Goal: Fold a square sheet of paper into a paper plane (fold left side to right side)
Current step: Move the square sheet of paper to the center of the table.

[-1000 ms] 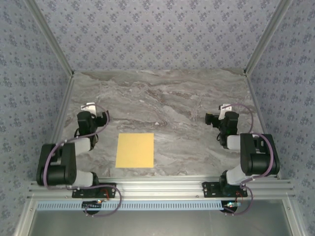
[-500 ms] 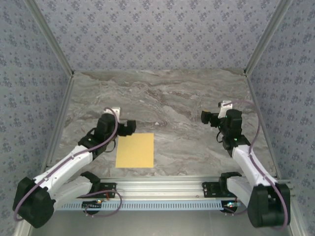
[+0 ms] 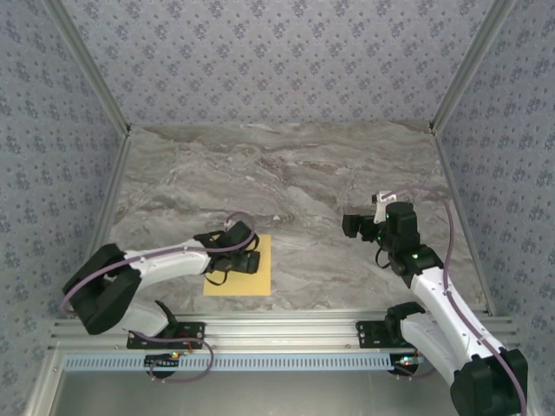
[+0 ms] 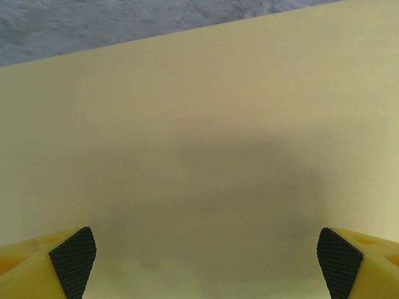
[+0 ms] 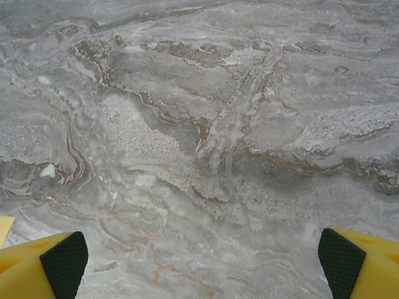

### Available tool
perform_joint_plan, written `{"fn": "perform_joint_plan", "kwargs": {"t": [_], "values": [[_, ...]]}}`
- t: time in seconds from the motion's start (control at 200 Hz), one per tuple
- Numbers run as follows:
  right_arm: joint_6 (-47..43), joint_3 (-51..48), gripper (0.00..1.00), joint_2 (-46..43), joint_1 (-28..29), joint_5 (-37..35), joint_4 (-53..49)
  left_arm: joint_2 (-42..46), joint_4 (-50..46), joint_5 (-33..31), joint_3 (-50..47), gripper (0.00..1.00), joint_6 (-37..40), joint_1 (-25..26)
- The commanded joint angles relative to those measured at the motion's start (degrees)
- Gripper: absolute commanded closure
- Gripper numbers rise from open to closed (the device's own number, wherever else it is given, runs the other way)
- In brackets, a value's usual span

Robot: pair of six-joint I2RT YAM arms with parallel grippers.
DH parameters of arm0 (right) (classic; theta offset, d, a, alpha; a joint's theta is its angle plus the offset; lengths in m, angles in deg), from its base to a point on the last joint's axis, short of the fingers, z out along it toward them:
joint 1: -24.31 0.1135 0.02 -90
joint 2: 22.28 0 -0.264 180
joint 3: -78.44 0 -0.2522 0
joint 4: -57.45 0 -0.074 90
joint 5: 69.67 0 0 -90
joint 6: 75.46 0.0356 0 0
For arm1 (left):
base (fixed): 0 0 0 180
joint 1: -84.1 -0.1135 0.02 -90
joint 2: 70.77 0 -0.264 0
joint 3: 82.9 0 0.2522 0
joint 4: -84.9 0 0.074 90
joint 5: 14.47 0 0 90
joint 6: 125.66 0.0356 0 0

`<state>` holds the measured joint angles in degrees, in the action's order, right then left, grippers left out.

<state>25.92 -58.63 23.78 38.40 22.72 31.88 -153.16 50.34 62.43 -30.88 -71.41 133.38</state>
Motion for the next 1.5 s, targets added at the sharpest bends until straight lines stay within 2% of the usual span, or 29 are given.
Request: {"fn": "perform_joint_plan", "kwargs": {"t": [0.0,0.285,0.625,0.844,0.999,1.139,1.364,1.494], "values": [[1.19,2.04,0.0,-1.62,0.84,-1.44,-2.87,-3.55,0.81,1.41,2.9,0.05,-2.12,0.65],[1.35,1.95,0.0,-3.7,1.11,-1.65,-4.53,-15.75,3.75,4.44,8.51,0.05,-3.08,2.38],[2.26,1.42,0.0,-3.69,1.21,-1.53,-4.9,-31.69,-6.54,5.02,30.26,0.05,2.02,3.22],[3.3,1.89,0.0,-0.77,1.31,0.55,-5.92,-33.7,-8.4,6.05,38.14,0.05,3.76,3.12],[4.38,3.36,0.0,5.43,1.64,3.44,-5.61,-27.03,-4.93,8.15,35.33,0.03,3.03,3.12],[4.71,7.82,0.0,15.74,3.88,4.75,-6.25,-18.85,-1.45,9.41,29.12,0.02,1.57,2.31],[5.85,18.56,0.0,33.64,11.47,0.9,-6.52,-9.92,12.45,21.97,13.63,0.05,-4.1,-1.69],[6.91,23.97,0.0,42.42,14.78,-0.28,-5.52,-9.76,16.87,24.45,9.19,0.09,-5.98,-2.97]]}}
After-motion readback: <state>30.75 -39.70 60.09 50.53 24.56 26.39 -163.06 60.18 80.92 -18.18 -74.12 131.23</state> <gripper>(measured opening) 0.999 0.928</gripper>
